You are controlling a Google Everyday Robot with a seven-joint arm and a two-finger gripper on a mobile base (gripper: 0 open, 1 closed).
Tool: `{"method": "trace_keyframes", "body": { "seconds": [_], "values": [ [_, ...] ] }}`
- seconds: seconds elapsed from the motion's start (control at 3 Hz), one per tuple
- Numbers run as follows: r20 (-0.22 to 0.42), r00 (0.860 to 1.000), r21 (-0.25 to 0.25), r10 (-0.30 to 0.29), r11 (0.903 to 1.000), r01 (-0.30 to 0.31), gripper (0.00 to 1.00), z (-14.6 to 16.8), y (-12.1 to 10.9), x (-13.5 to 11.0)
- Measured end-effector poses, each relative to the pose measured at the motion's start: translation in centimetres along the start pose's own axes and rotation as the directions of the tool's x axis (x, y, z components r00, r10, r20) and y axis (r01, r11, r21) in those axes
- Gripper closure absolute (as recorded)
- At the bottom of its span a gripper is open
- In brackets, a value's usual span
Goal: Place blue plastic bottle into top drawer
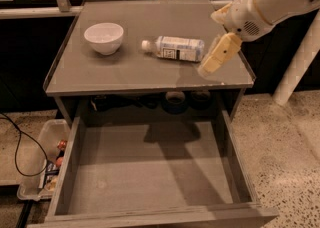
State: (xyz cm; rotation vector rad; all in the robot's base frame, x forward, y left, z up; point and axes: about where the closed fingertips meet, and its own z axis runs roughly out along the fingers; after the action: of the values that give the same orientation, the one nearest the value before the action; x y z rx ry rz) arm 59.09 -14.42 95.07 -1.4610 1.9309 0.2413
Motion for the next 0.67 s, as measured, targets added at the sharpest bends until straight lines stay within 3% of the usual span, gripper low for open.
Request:
{"method": "trace_keyframes", "body": {
  "seconds": [0.67],
  "values": [
    [0.009,0.999,-0.004,-0.052,0.9986,0.052,0.0,6.7,-3.7,-2.0]
  ]
}}
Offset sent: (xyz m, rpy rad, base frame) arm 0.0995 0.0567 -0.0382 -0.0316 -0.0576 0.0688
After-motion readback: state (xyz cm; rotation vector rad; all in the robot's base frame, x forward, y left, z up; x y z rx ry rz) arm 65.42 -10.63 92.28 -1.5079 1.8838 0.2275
